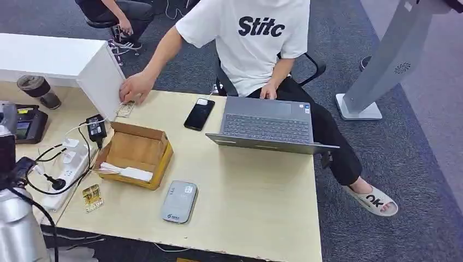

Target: Pass the card to the sensor for recognition and then transmit it.

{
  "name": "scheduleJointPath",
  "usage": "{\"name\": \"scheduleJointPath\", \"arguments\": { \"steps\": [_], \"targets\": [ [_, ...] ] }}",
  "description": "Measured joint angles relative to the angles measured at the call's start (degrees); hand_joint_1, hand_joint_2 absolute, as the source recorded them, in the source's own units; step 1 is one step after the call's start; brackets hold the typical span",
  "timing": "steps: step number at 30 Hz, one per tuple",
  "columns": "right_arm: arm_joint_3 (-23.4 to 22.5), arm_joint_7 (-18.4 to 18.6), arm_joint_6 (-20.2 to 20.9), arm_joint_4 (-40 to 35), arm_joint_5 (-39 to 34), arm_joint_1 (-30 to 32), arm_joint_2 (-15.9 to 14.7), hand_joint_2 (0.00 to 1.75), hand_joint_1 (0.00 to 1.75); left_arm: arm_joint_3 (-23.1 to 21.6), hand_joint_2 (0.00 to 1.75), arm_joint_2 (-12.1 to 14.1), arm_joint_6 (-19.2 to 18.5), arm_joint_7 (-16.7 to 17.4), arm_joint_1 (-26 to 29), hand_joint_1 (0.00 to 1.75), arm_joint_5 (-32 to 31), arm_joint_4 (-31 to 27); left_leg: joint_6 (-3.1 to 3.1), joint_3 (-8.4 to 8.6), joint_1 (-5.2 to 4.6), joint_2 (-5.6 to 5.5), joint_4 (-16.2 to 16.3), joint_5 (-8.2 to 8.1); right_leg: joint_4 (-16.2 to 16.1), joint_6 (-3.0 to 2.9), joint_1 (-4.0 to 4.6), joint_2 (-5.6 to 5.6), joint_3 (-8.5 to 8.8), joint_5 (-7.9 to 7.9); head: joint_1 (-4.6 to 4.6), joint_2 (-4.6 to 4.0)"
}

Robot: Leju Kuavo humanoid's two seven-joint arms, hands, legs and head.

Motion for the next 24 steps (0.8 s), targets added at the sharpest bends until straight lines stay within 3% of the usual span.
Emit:
{"name": "scheduleJointPath", "arguments": {
  "steps": [11,24],
  "targets": [
    [2.5,0.0,0.0,-0.1,0.0,0.0,-0.8,1.75,0.0,-10.6,1.75,2.4,-0.5,8.0,-9.7,0.0,-10.5,12.7,0.0,0.0,0.0,0.04,0.0,0.01,0.0,-0.03,0.0,0.07,-0.03,0.03,0.0,0.0],
    [5.5,1.2,0.0,-0.7,0.0,0.0,-1.2,1.75,0.0,-25.2,1.75,2.3,-1.1,14.3,-18.4,0.0,-24.5,24.4,0.03,-0.06,-0.01,0.05,0.1,0.04,0.0,0.0,-0.01,0.09,-0.1,0.08,0.02,0.0]
  ]
}}
